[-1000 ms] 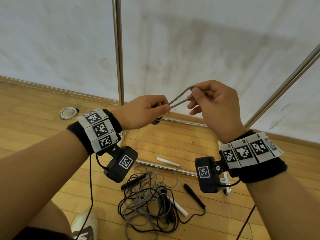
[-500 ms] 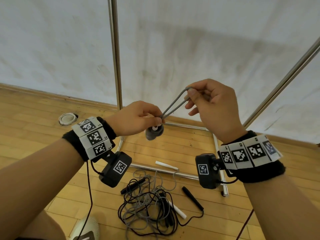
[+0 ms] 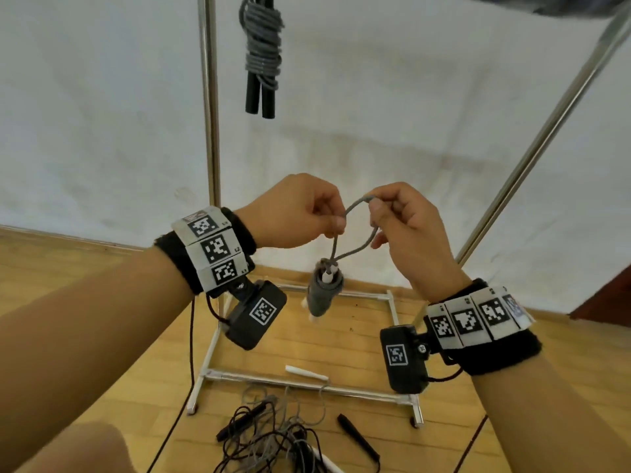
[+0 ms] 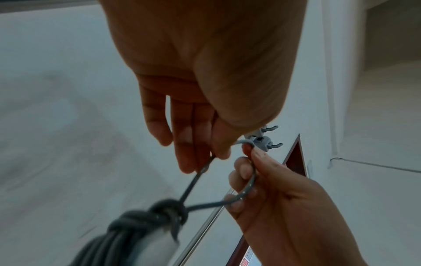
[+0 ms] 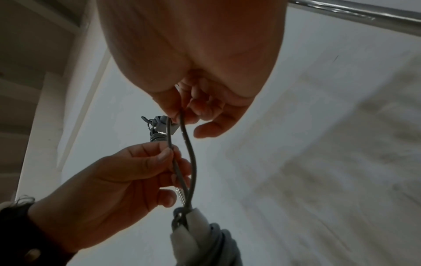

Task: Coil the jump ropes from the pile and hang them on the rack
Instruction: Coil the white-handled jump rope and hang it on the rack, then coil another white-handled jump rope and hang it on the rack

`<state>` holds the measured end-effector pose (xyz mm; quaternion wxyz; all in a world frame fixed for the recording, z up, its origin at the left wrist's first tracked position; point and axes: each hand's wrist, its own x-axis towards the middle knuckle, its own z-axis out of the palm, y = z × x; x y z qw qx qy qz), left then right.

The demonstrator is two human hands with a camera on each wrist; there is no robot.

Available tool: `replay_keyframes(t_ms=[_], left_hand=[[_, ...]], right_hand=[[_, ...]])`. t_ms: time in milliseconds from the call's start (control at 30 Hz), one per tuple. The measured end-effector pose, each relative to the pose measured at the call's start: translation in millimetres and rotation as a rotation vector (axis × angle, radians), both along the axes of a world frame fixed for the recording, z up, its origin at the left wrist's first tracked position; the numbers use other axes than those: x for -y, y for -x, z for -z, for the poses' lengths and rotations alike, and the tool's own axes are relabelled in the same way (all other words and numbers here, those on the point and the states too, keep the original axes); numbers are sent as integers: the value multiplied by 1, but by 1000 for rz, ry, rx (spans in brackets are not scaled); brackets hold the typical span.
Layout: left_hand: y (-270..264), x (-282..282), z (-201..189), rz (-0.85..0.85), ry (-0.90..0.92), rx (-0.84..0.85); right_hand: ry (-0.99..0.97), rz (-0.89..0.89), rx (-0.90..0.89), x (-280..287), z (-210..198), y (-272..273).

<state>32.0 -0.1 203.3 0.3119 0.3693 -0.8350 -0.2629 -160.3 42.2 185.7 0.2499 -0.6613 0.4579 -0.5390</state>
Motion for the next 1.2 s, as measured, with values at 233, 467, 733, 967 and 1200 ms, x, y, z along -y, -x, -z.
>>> replay_keyframes(t_ms=[233,467,733,967,1200], left_hand=[[-7,17,-67,-140,157,-123],[-31,41,-141,-218,206,-256],[-37,71,-205,-363,298,-453],[-28,95,-200,-490,373,-291],[-22,89,-179,-486,395,-253]], right_hand=[[73,-2,-75,29,-56,-13],[189,49,4,72,-141,-27],[378,146,-34,119,-212,-54],[329,253,-126,147,-201,-64],[318,212,-100,139,-181,-55]])
